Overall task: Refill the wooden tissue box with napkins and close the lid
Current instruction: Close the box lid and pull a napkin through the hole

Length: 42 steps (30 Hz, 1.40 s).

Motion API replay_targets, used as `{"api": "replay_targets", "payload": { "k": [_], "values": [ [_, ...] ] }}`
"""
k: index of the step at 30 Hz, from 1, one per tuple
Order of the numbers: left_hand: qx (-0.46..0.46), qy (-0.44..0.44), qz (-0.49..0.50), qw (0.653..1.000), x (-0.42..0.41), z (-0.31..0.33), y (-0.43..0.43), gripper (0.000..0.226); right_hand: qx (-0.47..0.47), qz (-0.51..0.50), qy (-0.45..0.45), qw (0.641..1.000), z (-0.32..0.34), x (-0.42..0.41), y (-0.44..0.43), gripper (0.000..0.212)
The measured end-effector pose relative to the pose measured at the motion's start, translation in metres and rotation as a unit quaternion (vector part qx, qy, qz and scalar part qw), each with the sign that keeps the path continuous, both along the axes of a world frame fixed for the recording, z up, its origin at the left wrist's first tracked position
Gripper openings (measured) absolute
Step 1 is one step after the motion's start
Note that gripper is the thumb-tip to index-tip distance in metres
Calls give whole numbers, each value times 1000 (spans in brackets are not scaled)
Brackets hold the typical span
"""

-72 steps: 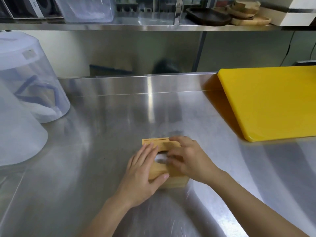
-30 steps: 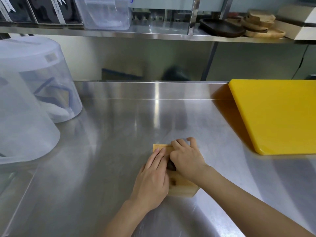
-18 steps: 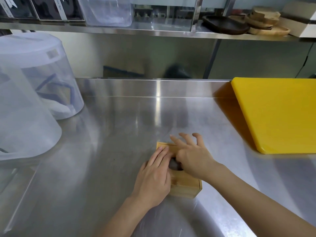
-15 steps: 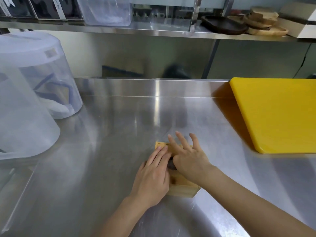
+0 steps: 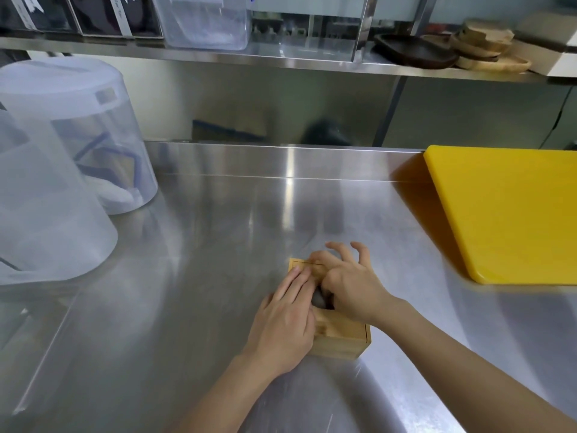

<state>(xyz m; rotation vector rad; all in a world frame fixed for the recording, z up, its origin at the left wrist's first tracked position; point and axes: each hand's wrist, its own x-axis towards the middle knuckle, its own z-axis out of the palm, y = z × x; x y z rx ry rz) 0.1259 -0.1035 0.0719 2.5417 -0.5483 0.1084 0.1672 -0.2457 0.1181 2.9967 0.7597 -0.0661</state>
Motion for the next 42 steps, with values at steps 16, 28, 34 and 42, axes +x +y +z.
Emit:
{"api": "replay_targets", "payload": {
  "k": [16, 28, 34, 42],
  "values": [
    [16, 50, -124, 991, 35, 16, 2, 24, 135, 171, -245, 945, -10, -34, -34, 25],
    [38, 128, -182, 974, 59, 45, 1, 14, 293, 32, 56, 954, -3, -14, -45, 19],
    [19, 84, -162, 983, 56, 36, 2, 8, 148, 81, 13, 986, 8, -5, -37, 16],
    [44, 35, -145, 988, 53, 26, 4, 16, 54, 131, -38, 989, 12, 0, -24, 15]
  ]
}}
